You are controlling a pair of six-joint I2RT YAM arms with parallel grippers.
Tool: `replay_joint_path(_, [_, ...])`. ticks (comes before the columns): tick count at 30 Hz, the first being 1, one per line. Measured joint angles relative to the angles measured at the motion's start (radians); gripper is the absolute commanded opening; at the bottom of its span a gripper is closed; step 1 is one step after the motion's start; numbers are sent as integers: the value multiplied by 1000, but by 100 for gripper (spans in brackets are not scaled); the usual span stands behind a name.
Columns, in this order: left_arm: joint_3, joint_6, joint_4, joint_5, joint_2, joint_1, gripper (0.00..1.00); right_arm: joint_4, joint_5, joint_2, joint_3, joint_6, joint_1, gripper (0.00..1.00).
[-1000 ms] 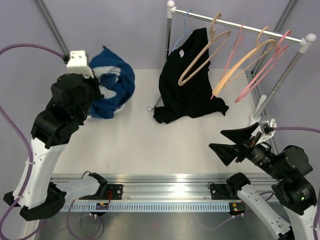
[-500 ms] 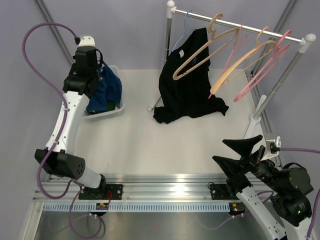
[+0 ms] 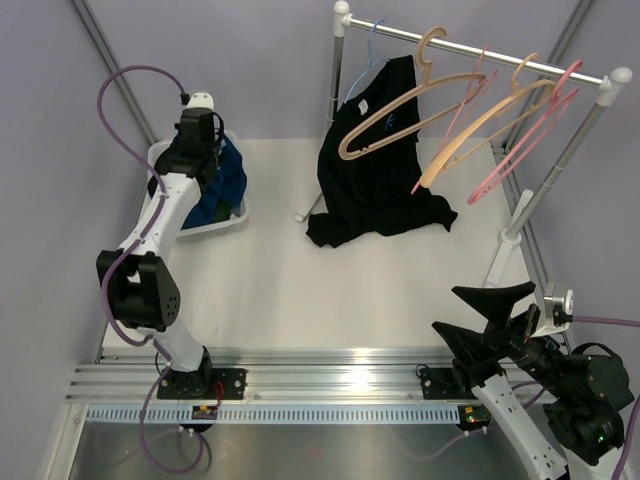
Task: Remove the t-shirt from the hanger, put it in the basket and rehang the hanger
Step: Place the T-shirt in the bin.
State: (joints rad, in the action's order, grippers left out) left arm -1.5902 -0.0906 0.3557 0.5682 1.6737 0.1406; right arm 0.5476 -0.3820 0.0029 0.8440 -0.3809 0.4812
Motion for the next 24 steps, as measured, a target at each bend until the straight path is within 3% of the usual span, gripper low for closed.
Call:
replay_joint_path(10, [124,144,-232,-179,136,-142,0,1,0,0,-2,-1,0,99])
replay_joint_path(20, [77,205,-245,-225,316,-194,1,2,0,0,-7,-1,0,100])
replay_joint_path(21, [73,207,-243,-233,316,-195,5,2,0,0,-7,-1,0,100])
replay_joint_path(23, [65,213,-236,-246,316,-198,25,2,0,0,-7,-1,0,100])
replay_joint_path(24, [64,215,-233,-251,316,-198,27,3,0,0,-7,-1,0,100])
